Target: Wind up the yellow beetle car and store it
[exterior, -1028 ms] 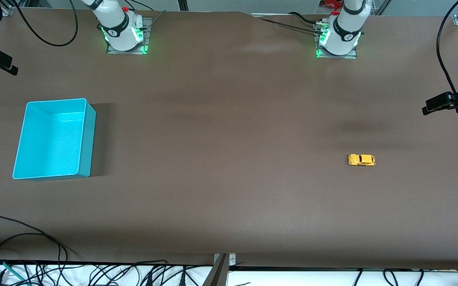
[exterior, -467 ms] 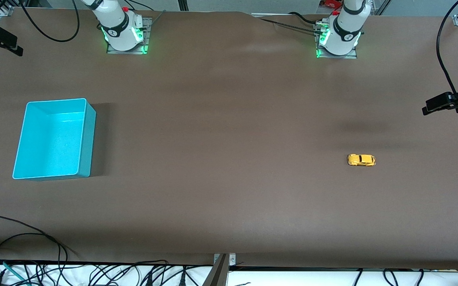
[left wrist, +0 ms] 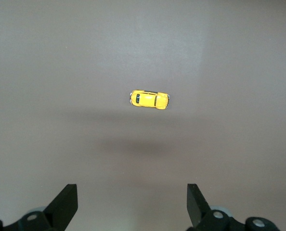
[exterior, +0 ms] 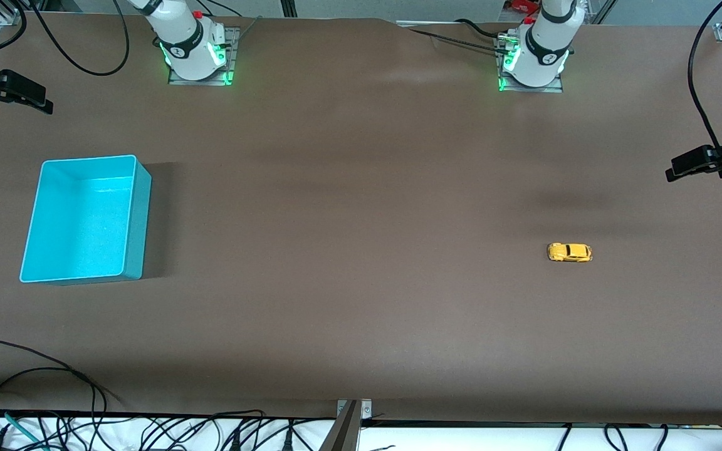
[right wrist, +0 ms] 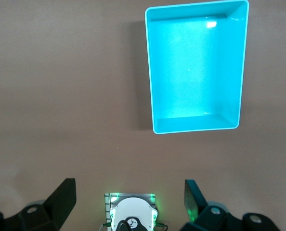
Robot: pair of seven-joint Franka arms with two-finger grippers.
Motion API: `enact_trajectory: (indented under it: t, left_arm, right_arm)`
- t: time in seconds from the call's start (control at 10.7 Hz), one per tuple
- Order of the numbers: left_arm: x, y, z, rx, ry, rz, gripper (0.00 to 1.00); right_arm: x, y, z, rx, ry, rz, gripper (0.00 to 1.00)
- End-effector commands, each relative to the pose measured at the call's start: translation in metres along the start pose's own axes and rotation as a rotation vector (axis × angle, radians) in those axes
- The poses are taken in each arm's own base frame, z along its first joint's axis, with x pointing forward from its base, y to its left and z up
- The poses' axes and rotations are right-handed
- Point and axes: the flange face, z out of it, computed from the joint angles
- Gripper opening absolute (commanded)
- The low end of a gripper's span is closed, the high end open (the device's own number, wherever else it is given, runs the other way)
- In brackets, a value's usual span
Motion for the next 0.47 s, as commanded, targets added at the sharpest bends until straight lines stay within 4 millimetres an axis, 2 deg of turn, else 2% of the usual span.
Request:
enact_trajectory:
  t: [0.0, 0.19, 0.37]
  left_arm:
    - [0.002, -0.001, -0.005, 0.01, 0.008, -0.012, 1.0]
    - [0.004, -0.001, -0.001, 0.012, 0.004, -0.11, 1.0]
    - [0.021, 0.0, 0.024, 0.021, -0.015, -0.243, 1.0]
  right_arm:
    - [-0.007, -0.001, -0.011, -0.01, -0.005, 0.003, 1.0]
    - [-0.006, -0.001, -0.011, -0.011, -0.002, 0.004, 1.0]
    - [-0.003, -0.001, -0.013, -0.01, 0.024, 0.004, 1.0]
